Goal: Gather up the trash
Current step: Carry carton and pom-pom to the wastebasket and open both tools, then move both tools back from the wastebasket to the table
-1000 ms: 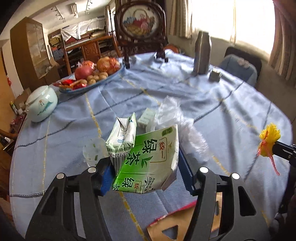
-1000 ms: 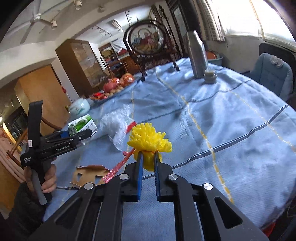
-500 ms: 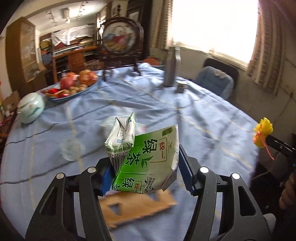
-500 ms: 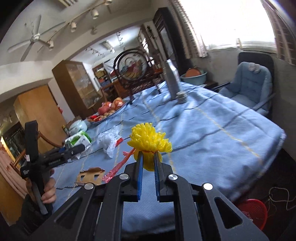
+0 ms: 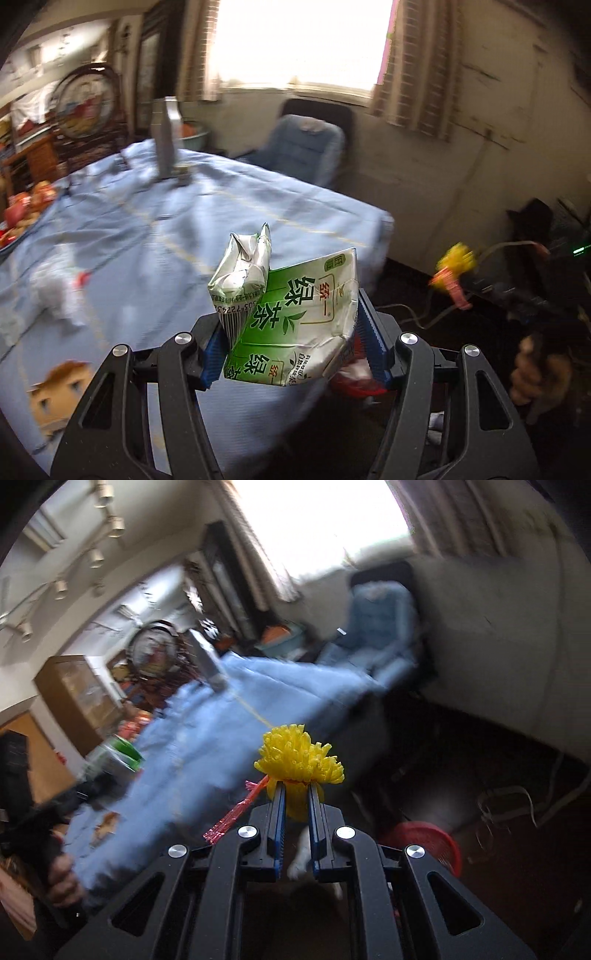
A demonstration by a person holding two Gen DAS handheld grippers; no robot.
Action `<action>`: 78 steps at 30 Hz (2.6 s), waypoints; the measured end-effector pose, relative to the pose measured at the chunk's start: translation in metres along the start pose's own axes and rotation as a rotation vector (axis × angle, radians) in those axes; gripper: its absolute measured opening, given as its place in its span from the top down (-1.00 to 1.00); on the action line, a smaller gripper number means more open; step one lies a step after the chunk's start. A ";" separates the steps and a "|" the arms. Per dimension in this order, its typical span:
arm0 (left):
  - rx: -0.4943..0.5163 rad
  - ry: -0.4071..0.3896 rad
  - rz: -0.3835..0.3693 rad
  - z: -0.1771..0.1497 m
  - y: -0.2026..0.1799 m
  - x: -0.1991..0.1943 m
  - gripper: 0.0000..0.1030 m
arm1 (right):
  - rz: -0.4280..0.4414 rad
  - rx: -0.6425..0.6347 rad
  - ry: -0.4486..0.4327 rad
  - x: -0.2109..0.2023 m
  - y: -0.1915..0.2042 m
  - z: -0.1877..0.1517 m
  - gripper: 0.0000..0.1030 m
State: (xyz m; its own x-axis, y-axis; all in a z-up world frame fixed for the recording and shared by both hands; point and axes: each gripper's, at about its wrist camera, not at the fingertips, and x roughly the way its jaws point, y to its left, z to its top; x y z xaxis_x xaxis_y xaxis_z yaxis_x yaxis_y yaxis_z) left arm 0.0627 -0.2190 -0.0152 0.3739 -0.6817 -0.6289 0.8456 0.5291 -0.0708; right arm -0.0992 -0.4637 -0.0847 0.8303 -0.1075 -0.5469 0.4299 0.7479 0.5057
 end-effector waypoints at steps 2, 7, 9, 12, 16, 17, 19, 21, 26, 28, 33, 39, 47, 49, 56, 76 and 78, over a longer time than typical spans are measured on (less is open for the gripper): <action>0.019 0.017 -0.036 0.000 -0.021 0.014 -0.20 | -0.041 0.029 0.046 0.020 -0.021 -0.010 0.76; 0.040 0.078 -0.090 -0.001 -0.056 0.048 -0.20 | -0.124 0.143 0.167 0.083 -0.078 -0.038 0.62; 0.047 0.102 -0.103 -0.002 -0.065 0.061 -0.20 | -0.154 0.210 0.202 0.101 -0.100 -0.048 0.04; 0.068 0.140 -0.117 -0.005 -0.078 0.080 -0.20 | -0.116 0.337 0.199 0.103 -0.133 -0.059 0.02; 0.097 0.194 -0.142 -0.012 -0.099 0.107 -0.20 | -0.150 0.360 0.124 0.086 -0.148 -0.054 0.02; 0.102 0.205 -0.147 -0.013 -0.104 0.113 -0.20 | -0.167 0.363 0.095 0.080 -0.150 -0.051 0.02; 0.115 0.239 -0.165 -0.018 -0.117 0.131 -0.20 | -0.197 0.363 0.051 0.069 -0.151 -0.049 -0.06; 0.127 0.269 -0.177 -0.022 -0.127 0.146 -0.20 | -0.229 0.348 0.017 0.060 -0.154 -0.046 -0.13; 0.159 0.357 -0.195 -0.033 -0.155 0.192 -0.20 | -0.288 0.312 -0.023 0.051 -0.162 -0.038 -0.16; 0.167 0.378 -0.193 -0.034 -0.162 0.206 -0.21 | -0.288 0.314 -0.026 0.048 -0.166 -0.039 -0.16; 0.160 0.363 -0.171 -0.027 -0.169 0.216 -0.63 | -0.284 0.326 -0.028 0.042 -0.171 -0.037 -0.16; 0.182 0.316 -0.153 -0.020 -0.166 0.199 -0.75 | -0.268 0.340 -0.019 0.043 -0.169 -0.038 -0.18; 0.150 0.277 -0.124 -0.009 -0.150 0.175 -0.76 | -0.249 0.283 -0.037 0.036 -0.144 -0.033 -0.25; 0.140 0.260 -0.115 -0.006 -0.146 0.167 -0.77 | -0.244 0.265 -0.041 0.033 -0.137 -0.030 -0.25; 0.100 0.193 -0.087 0.002 -0.123 0.133 -0.81 | -0.248 0.197 -0.080 0.014 -0.106 -0.019 -0.48; 0.015 0.062 0.242 -0.005 0.007 0.019 -0.87 | -0.193 -0.056 -0.212 -0.037 0.016 -0.011 -0.89; 0.002 0.059 0.300 -0.005 0.029 0.011 -0.87 | -0.181 -0.071 -0.203 -0.034 0.026 -0.012 -0.89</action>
State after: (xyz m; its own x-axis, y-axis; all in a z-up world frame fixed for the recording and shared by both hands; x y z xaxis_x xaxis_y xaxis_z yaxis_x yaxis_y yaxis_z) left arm 0.0890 -0.2086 -0.0276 0.5845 -0.4642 -0.6655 0.7012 0.7017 0.1263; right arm -0.1205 -0.4328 -0.0606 0.7995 -0.3666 -0.4758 0.5574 0.7479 0.3604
